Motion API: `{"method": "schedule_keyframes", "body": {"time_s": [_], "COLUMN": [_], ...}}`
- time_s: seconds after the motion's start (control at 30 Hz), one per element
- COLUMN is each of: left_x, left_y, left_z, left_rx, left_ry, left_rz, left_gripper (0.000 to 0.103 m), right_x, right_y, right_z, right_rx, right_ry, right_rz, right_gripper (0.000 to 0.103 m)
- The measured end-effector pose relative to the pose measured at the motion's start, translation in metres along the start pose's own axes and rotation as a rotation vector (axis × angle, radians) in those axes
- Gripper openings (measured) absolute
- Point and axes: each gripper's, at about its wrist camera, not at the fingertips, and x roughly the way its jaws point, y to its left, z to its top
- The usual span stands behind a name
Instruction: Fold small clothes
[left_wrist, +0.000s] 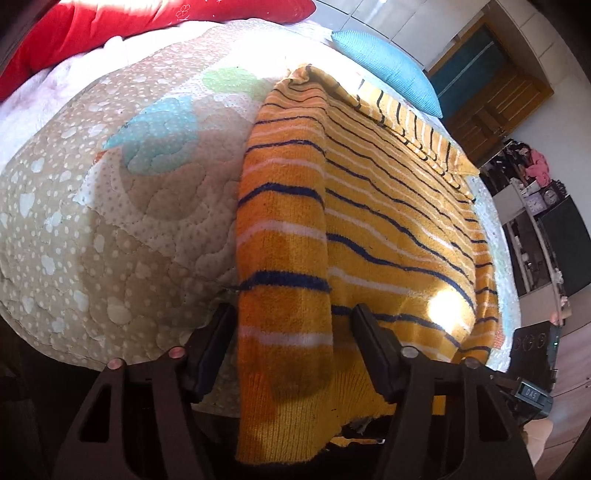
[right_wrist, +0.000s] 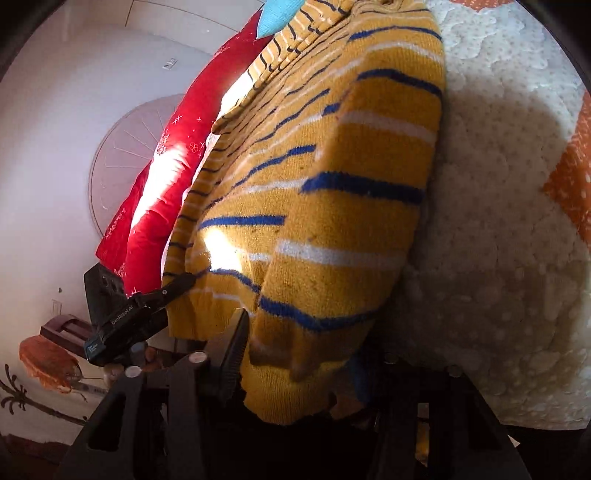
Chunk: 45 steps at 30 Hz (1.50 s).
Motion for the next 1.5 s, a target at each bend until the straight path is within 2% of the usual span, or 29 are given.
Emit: {"method": "schedule_keyframes", "body": {"time_s": [0.03, 0.07, 0.1, 0.13, 0.23, 0.3, 0.47, 0.57, 0.63, 0.7, 0.8, 0.9, 1.03, 1.13, 1.23, 1.4, 1.5], "left_x": [-0.001, -0.004, -0.006, -0.010, -0.026, -0.038, -0.065, -0.063, -0.059, -0.059, -0.068, -0.067, -0.042, -0.011, 0.019, 0.055, 0.067], "left_y": [-0.002, 0.000, 0.000, 0.001, -0.007, -0.012, -0.031, -0.035, -0.028, -0.021, -0.019, -0.029, -0.046, -0.052, -0.054, -0.050, -0.038], "left_z": [0.001, 0.001, 0.002, 0.003, 0.001, -0.004, -0.031, -0.044, -0.039, -0.025, 0.001, 0.044, 0.114, 0.164, 0.198, 0.230, 0.247], "left_rx": [0.008, 0.000, -0.017, -0.035, -0.016, -0.008, 0.048, 0.094, 0.065, 0.018, -0.005, -0.003, -0.004, -0.025, -0.043, -0.058, -0.118], "left_ry": [0.004, 0.008, 0.016, 0.020, -0.009, -0.021, -0.022, -0.019, -0.003, -0.003, -0.055, -0.111, -0.145, -0.125, -0.092, -0.038, -0.027], "left_rz": [0.016, -0.003, -0.052, -0.072, -0.043, -0.063, -0.103, -0.042, -0.047, -0.080, -0.118, -0.139, -0.141, -0.131, -0.109, -0.089, -0.129], "left_gripper": [0.036, 0.028, 0.008, 0.008, 0.007, 0.007, 0.007, 0.007, 0.007, 0.007, 0.007, 0.007, 0.007, 0.007, 0.008, 0.008, 0.011], "right_x": [-0.002, -0.004, -0.007, -0.012, -0.029, -0.044, -0.066, -0.063, -0.062, -0.068, -0.075, -0.076, -0.066, -0.050, -0.031, -0.011, 0.002], "right_y": [0.000, 0.000, 0.000, 0.000, 0.009, 0.017, 0.025, 0.020, 0.020, 0.029, 0.049, 0.066, 0.076, 0.076, 0.067, 0.044, 0.030], "right_z": [0.002, 0.003, 0.003, 0.006, 0.003, -0.002, -0.018, -0.020, -0.010, 0.005, 0.039, 0.086, 0.155, 0.206, 0.247, 0.291, 0.312], "right_rx": [-0.001, 0.006, 0.013, 0.013, -0.033, -0.073, -0.119, -0.105, -0.096, -0.124, -0.180, -0.229, -0.248, -0.232, -0.187, -0.109, -0.059], "right_ry": [0.003, 0.002, -0.001, -0.001, -0.004, -0.009, 0.008, 0.025, 0.020, 0.001, -0.049, -0.114, -0.173, -0.203, -0.210, -0.190, -0.176], "right_rz": [-0.005, 0.002, 0.019, 0.031, 0.052, 0.051, 0.062, 0.030, 0.031, 0.038, 0.060, 0.049, -0.013, -0.088, -0.128, -0.102, -0.090], "right_gripper": [0.015, 0.015, 0.013, 0.011, 0.010, 0.010, 0.010, 0.010, 0.010, 0.010, 0.010, 0.010, 0.010, 0.010, 0.010, 0.013, 0.015]}}
